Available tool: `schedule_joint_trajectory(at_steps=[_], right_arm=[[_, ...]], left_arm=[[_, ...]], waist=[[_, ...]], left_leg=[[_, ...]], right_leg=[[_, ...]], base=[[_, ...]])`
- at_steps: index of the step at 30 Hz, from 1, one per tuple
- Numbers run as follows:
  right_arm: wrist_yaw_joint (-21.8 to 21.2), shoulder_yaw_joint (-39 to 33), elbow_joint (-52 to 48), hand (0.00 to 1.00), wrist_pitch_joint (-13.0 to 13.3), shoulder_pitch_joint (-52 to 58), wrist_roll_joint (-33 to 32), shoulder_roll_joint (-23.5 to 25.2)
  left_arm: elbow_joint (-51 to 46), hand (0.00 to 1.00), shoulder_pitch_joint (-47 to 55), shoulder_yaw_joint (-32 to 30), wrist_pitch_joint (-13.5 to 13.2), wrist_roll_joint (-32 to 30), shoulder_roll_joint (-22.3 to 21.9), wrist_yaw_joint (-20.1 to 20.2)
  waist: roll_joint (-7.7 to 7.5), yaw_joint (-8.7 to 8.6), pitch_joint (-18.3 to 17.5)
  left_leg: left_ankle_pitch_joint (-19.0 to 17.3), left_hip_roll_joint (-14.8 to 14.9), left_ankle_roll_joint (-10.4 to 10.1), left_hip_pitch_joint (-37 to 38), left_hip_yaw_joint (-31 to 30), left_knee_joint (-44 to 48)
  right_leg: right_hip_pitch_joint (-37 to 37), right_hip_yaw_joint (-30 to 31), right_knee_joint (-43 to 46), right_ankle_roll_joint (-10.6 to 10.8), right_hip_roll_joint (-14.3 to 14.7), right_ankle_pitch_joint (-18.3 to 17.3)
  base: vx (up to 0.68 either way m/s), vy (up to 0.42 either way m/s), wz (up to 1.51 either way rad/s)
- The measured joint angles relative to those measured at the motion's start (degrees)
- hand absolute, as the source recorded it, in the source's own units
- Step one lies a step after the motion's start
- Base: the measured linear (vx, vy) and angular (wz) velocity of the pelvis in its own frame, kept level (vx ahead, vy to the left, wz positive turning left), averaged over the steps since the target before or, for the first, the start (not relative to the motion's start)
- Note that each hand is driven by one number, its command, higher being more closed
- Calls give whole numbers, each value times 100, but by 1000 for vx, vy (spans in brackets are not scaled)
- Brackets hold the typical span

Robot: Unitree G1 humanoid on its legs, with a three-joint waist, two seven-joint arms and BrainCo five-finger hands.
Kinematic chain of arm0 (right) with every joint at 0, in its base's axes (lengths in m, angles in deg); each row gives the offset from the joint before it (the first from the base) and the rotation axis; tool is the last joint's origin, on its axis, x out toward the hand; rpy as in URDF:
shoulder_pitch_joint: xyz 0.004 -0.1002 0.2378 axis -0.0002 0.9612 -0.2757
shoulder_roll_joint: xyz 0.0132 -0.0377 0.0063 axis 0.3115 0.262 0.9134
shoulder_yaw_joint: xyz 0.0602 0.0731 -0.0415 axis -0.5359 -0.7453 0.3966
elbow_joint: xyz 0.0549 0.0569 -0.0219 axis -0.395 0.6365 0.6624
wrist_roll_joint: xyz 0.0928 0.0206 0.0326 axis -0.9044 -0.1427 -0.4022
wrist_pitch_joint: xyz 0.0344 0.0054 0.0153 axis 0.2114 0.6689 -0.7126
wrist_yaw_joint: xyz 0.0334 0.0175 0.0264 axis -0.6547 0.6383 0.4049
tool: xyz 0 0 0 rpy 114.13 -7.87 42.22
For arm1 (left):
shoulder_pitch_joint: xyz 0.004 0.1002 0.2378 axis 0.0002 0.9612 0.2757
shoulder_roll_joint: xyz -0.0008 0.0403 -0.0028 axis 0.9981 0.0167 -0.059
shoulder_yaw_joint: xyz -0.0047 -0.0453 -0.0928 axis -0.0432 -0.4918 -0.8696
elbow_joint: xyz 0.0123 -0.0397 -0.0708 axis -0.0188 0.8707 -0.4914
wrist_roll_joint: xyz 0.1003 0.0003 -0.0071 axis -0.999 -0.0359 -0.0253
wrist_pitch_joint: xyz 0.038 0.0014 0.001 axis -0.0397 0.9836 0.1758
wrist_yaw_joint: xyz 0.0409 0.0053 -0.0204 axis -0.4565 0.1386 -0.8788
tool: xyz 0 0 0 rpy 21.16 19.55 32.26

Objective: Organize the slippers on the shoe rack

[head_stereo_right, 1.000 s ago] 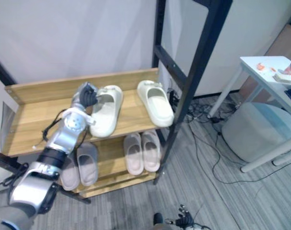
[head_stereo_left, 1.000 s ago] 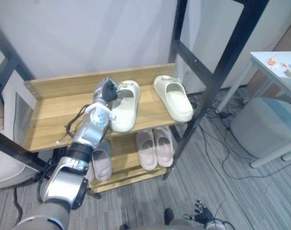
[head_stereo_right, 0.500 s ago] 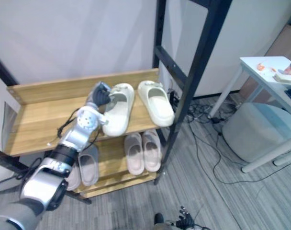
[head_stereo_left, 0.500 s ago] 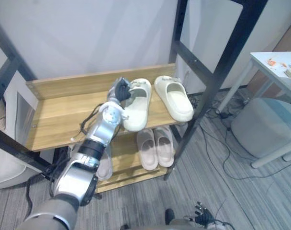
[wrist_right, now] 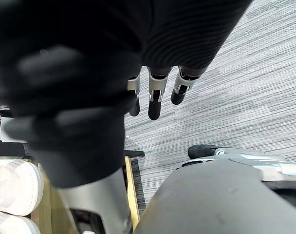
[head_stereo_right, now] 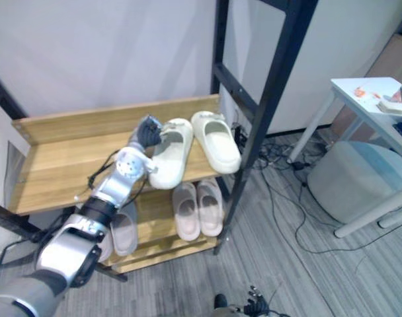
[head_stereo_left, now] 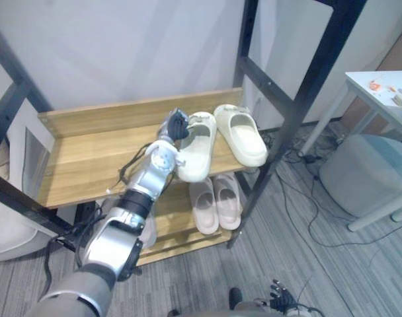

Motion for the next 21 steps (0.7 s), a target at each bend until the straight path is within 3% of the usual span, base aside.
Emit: schedule_joint_trajectory(at_steps=[10, 21], right_arm=[[5, -1, 0, 0, 3, 0, -31, 3], [36, 1, 16, 0, -23, -7, -37, 3]], left_arm=[[87, 0, -11, -184, 3, 35, -99, -117], [-470, 0, 0, -513, -9, 886, -246, -388]], waist=[[3, -23, -2], [5, 5, -2]], left_leg=[[0, -2, 1, 3, -1, -7], [13, -8, 14, 6, -142, -32]], right_leg=[[4, 0, -7, 17, 0, 11], [96, -148, -53, 34, -2, 21]], base=[[0, 0, 0], [-1, -2, 6]])
